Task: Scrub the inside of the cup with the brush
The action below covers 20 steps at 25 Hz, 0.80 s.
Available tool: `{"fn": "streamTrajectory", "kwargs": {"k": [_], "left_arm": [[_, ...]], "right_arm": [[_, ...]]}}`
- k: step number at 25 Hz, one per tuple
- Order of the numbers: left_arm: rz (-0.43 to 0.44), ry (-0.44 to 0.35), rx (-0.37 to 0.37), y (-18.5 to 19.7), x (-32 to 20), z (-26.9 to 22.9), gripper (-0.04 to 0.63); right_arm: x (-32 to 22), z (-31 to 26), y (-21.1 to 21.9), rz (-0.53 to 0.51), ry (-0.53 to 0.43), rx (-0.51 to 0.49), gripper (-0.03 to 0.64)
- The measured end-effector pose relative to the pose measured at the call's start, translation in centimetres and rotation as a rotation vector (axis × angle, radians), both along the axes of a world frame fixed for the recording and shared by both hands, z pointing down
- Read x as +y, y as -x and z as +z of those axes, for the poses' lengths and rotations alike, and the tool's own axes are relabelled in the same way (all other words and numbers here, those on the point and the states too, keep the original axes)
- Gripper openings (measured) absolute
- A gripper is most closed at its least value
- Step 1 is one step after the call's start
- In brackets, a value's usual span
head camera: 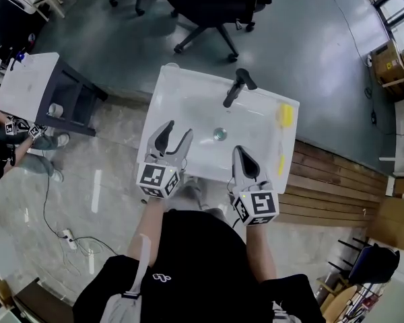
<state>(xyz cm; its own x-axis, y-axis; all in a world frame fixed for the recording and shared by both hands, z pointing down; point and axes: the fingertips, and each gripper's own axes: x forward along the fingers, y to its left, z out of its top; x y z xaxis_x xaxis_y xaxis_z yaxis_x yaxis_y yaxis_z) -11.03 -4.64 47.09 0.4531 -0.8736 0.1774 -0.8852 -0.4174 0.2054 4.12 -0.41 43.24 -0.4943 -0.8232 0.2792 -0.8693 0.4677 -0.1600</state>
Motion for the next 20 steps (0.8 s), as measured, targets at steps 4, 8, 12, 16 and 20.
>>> {"fn": "streamTrajectory", "kwargs": {"k": [4,8,12,16,20], "left_arm": [[-0.001,0.043,-0.024,1.3,-1.9,2.0,0.289],[0.001,0.069,-0.022,2.5,-3.5,3.7,0.318],[-0.008,0.081,-0.035,3.6,-5.7,5.0,0.350],[-0.017,0.078,-0.050,4.4,-7.9,5.7,0.370],[-0.057,0.071,-0.080,5.3,-9.9,6.6,0.395]], "right_arm": [[-1.5,0.4,0.9,0.006,0.008,0.017,0.000],[-2.8,0.6,1.8,0.006,0.013,0.036,0.000],[-3.9,0.6,2.7,0.007,0.018,0.043,0.000],[-4.6,0.8,3.7,-0.010,0.022,0.052,0.000],[-4.9,1.3,3.8,-0.017,0.042,0.068,0.000]]}}
